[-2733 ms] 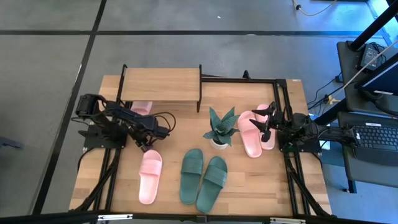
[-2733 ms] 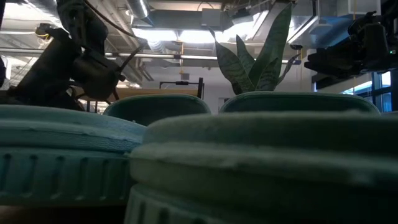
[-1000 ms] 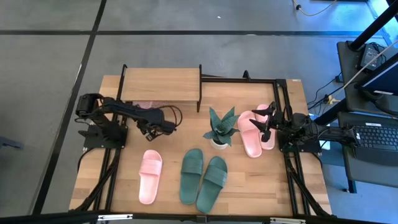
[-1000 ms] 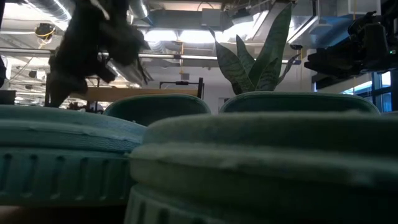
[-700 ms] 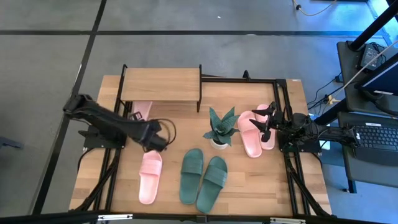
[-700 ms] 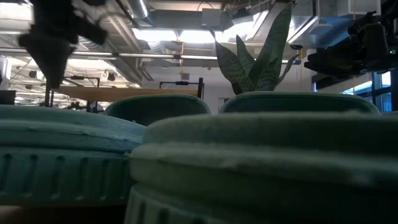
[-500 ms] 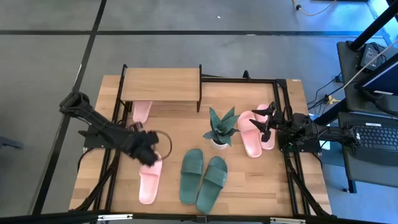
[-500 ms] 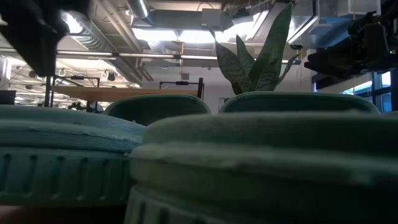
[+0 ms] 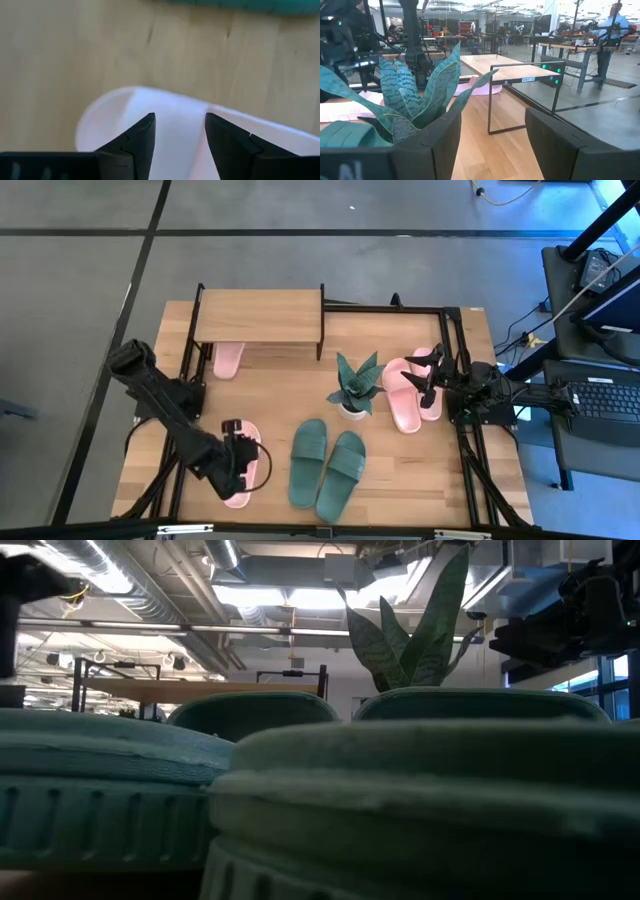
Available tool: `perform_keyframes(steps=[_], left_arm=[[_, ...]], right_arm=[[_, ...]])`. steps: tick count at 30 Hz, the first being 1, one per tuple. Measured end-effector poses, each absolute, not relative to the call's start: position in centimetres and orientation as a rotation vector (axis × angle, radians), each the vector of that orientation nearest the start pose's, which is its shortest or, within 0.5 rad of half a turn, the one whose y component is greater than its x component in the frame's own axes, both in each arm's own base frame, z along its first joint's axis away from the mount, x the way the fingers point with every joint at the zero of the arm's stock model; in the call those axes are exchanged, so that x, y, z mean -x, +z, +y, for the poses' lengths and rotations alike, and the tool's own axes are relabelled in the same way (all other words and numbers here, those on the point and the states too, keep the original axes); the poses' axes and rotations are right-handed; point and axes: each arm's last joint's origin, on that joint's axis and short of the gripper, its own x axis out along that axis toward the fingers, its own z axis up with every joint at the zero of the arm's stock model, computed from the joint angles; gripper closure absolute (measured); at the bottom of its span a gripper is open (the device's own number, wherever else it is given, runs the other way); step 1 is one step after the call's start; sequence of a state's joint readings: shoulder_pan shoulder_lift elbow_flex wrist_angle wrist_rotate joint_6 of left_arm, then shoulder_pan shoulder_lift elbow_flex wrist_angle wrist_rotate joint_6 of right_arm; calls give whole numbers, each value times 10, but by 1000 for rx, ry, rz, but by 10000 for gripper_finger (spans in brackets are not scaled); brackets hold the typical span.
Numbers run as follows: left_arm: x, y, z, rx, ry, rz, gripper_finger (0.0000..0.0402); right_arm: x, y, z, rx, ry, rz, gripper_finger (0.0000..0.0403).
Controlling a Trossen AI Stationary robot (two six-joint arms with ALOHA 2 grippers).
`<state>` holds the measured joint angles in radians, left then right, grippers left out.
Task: Pick and place slides into the shelf
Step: Put the pink slipper under the shelf
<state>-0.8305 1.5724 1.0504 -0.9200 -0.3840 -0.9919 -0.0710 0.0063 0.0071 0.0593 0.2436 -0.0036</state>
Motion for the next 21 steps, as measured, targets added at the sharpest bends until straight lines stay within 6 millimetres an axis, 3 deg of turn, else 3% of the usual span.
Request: perform_keyframes(steps=[9,16,21], left_arm=[[-206,200,-224,-86,277,1298,237],[-210,167,-229,-202,381,1434,237],[-210,161,-222,-264,447,1495,237]], right_arm=[[-96,171,-14,-5,-314,-60,182],[-96,171,-14,-5,-314,-60,182],[-96,171,-14,-5,-315,-60,182]])
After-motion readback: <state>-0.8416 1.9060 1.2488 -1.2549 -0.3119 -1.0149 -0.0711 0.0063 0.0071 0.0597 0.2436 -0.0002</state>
